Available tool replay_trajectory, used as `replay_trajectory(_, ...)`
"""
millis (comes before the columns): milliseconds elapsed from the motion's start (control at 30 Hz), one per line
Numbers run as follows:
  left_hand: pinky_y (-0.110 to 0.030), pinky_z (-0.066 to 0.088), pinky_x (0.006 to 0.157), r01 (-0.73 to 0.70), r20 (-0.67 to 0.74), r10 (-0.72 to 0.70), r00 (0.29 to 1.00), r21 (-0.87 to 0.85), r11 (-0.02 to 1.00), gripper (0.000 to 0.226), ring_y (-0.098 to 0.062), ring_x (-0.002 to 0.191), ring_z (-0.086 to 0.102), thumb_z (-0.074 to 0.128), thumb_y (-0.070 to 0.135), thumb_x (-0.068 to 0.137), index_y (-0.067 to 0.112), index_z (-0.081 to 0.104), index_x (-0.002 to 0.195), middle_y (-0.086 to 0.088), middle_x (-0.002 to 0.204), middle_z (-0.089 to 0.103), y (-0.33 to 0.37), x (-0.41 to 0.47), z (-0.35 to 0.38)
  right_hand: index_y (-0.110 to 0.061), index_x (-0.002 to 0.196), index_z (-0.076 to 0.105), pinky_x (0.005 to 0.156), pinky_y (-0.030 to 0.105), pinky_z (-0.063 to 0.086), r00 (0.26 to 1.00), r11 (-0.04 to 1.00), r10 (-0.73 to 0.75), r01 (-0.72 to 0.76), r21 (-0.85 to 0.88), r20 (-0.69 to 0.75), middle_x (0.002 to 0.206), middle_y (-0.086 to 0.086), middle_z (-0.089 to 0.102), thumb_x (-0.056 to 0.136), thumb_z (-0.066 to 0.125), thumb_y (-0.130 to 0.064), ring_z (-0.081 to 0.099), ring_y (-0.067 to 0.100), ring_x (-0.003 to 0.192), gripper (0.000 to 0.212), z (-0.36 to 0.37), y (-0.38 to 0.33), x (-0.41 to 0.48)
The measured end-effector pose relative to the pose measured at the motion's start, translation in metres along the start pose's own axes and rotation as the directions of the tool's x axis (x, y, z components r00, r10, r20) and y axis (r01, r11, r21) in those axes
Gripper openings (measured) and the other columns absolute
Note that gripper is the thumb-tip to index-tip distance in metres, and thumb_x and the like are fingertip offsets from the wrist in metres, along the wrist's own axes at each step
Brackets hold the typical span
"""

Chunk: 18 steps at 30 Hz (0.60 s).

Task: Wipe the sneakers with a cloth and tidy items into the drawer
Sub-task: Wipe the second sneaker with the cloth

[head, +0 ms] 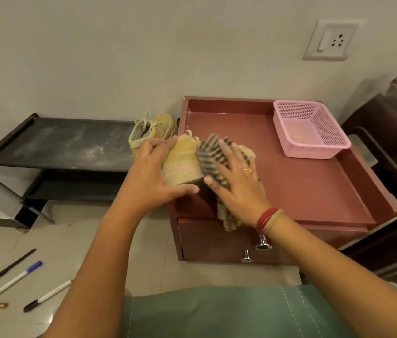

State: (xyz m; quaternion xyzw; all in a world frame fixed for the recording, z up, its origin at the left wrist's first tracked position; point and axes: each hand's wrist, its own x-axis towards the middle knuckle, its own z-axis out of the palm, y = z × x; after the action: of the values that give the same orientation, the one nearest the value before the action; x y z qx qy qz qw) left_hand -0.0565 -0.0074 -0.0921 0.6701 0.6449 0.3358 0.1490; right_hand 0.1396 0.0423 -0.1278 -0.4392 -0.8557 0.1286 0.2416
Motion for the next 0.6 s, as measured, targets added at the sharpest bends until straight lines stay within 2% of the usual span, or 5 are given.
replay_trajectory(67, -0.021, 0.034, 0.098, -0.003, 0.003, 0.003, 1.0, -0.018, 1.0, 0.112, -0.002, 0.118, 0.034, 0.079, 0.064, 0.052, 0.022, 0.036, 0.146, 0.012, 0.124, 0.03, 0.0, 0.001, -0.001, -0.046, 0.144, 0.01, 0.114, 0.051, -0.008, 0.978, 0.982, -0.188, 0.188, 0.01, 0.085, 0.158, -0.013, 0.005, 0.089, 0.017, -0.065, -0.005, 0.014, 0.145, 0.059, 0.004, -0.012, -0.01)
replay_trajectory(133, -0.022, 0.034, 0.098, 0.011, 0.007, -0.011, 1.0, -0.017, 1.0, 0.115, -0.003, 0.118, 0.034, 0.08, 0.067, 0.049, 0.023, 0.036, 0.146, 0.012, 0.125, 0.03, 0.0, 0.001, -0.002, -0.045, 0.144, 0.01, 0.115, 0.048, -0.006, 0.965, 0.969, -0.242, 0.245, -0.02, 0.098, 0.156, -0.016, 0.004, 0.092, 0.025, -0.056, -0.004, 0.01, 0.144, 0.055, 0.0, 0.001, -0.008)
replay_trajectory(300, -0.021, 0.03, 0.098, 0.042, 0.005, -0.042, 0.999, -0.01, 0.999, 0.109, -0.002, 0.12, 0.03, 0.084, 0.054, 0.054, 0.026, 0.034, 0.147, 0.014, 0.127, 0.028, 0.0, 0.002, -0.001, -0.038, 0.143, 0.029, 0.118, 0.046, -0.002, 0.988, 0.988, 0.147, -0.15, -0.042, -0.055, 0.157, -0.001, 0.018, 0.091, 0.021, -0.059, 0.007, 0.021, 0.147, 0.057, -0.006, 0.023, 0.007)
replay_trajectory(467, -0.019, 0.03, 0.097, 0.01, 0.016, -0.01, 1.0, -0.01, 1.0, 0.118, 0.0, 0.12, 0.03, 0.076, 0.07, 0.047, 0.025, 0.034, 0.148, 0.015, 0.127, 0.028, 0.001, 0.0, -0.004, -0.035, 0.144, 0.031, 0.119, 0.036, 0.002, 0.98, 0.975, -0.198, 0.193, 0.113, 0.034, 0.155, -0.007, 0.025, 0.096, 0.039, -0.033, 0.011, 0.012, 0.144, 0.049, 0.001, -0.009, -0.009)
replay_trajectory(600, -0.021, 0.029, 0.098, 0.015, 0.018, -0.015, 1.0, 0.012, 1.0, 0.108, 0.002, 0.12, 0.026, 0.079, 0.058, 0.056, 0.026, 0.032, 0.148, 0.018, 0.128, 0.026, 0.003, -0.002, -0.003, -0.034, 0.14, 0.038, 0.117, 0.051, 0.014, 0.99, 0.991, 0.117, -0.112, 0.078, -0.073, 0.153, -0.002, 0.03, 0.096, 0.04, -0.038, 0.019, 0.02, 0.144, 0.044, -0.012, 0.022, 0.007)
